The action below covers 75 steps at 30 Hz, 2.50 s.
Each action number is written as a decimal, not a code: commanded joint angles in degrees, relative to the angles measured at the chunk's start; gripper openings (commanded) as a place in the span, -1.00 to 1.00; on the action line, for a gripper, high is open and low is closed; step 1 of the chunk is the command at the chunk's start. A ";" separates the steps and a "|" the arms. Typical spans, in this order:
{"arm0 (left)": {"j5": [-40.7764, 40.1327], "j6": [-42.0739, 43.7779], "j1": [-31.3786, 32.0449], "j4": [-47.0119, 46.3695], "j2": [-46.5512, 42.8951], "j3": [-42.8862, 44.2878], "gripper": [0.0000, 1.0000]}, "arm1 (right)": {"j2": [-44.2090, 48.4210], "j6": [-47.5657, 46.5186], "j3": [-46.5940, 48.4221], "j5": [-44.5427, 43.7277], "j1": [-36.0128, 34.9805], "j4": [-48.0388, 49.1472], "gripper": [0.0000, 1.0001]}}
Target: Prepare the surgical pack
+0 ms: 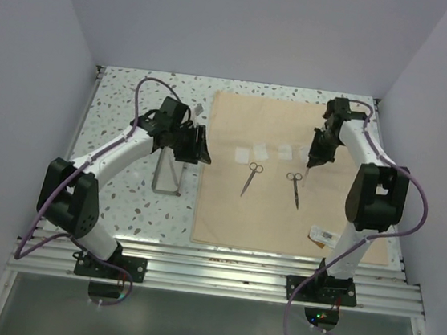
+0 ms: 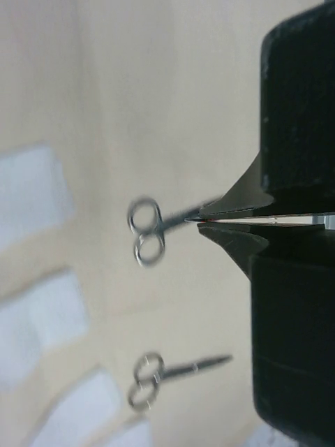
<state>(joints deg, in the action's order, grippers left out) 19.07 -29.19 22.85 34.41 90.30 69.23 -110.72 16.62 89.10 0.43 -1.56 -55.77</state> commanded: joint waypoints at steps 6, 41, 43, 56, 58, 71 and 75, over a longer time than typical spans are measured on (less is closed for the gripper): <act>12.31 -9.56 5.44 -17.10 3.91 2.83 0.08 | 7.97 12.81 1.34 24.79 -13.19 11.81 -1.00; -8.07 -1.32 -0.59 4.68 7.26 7.50 -1.00 | 3.06 8.70 7.93 12.53 -18.75 3.40 -0.10; -14.45 1.67 -2.98 9.34 6.29 6.53 -1.00 | 1.91 4.94 7.76 8.91 -16.55 -1.35 -0.11; -22.41 7.04 -8.88 12.70 10.07 3.28 -1.00 | 1.12 2.18 -0.06 6.25 -12.67 -0.58 -0.13; -22.32 6.78 -8.88 12.26 10.16 2.67 -1.00 | 1.47 4.02 -0.68 8.00 -12.68 0.22 -0.12; -20.92 5.55 -8.79 12.34 6.12 1.78 -0.11 | -3.01 16.24 0.98 9.33 -19.35 6.11 -0.05; -18.03 4.50 -8.79 12.61 1.90 1.78 -0.01 | -5.12 20.80 2.74 7.58 -21.20 6.02 -0.03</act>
<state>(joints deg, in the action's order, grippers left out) -1.28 -23.55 14.00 46.52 97.95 70.81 -114.80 31.99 88.82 8.93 -21.76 -50.94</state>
